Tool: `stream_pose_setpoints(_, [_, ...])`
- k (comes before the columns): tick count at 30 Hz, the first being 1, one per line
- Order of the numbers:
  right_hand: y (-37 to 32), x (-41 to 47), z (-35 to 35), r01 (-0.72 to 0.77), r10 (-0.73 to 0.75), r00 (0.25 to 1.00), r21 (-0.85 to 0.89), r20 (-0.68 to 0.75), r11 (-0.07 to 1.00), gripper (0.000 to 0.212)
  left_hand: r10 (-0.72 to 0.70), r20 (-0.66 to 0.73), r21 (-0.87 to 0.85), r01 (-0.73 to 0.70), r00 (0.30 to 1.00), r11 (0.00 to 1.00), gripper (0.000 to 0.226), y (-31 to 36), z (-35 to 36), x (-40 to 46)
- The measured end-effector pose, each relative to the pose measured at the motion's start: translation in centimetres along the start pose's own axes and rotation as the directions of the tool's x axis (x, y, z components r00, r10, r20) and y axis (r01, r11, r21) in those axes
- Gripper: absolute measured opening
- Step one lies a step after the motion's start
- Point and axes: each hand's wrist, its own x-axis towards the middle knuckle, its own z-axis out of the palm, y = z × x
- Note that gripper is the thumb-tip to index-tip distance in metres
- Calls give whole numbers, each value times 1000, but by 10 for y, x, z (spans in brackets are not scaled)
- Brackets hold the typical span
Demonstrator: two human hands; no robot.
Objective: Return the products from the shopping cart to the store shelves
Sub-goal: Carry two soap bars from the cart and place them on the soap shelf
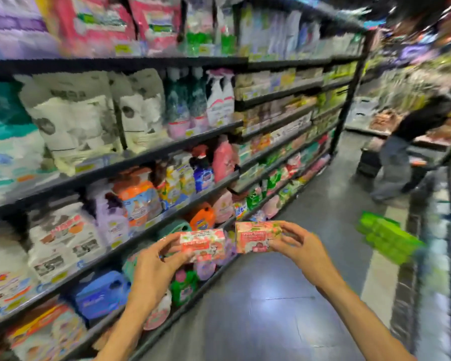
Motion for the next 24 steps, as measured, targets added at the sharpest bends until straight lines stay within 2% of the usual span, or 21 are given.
stream_pose_setpoints(6, [-1, 30, -130, 46, -47, 976, -12, -211, 999, 41, 116, 146, -96, -103, 982, 990, 41, 66, 125, 74])
stream_pose_setpoints(10, [3, 53, -200, 41, -29, 940, 28, -341, 999, 39, 194, 222, -145, -164, 956, 976, 36, 101, 203, 125])
stream_pose_setpoints(17, [30, 147, -316, 30, -35, 896, -19, -442, 999, 43, 302, 325, -278, -215, 896, 936, 35, 147, 337, 239])
stream_pose_setpoints(24, [39, 269, -415, 51, -55, 850, -22, -523, 998, 42, 382, 377, -275, -292, 844, 916, 43, 192, 465, 384])
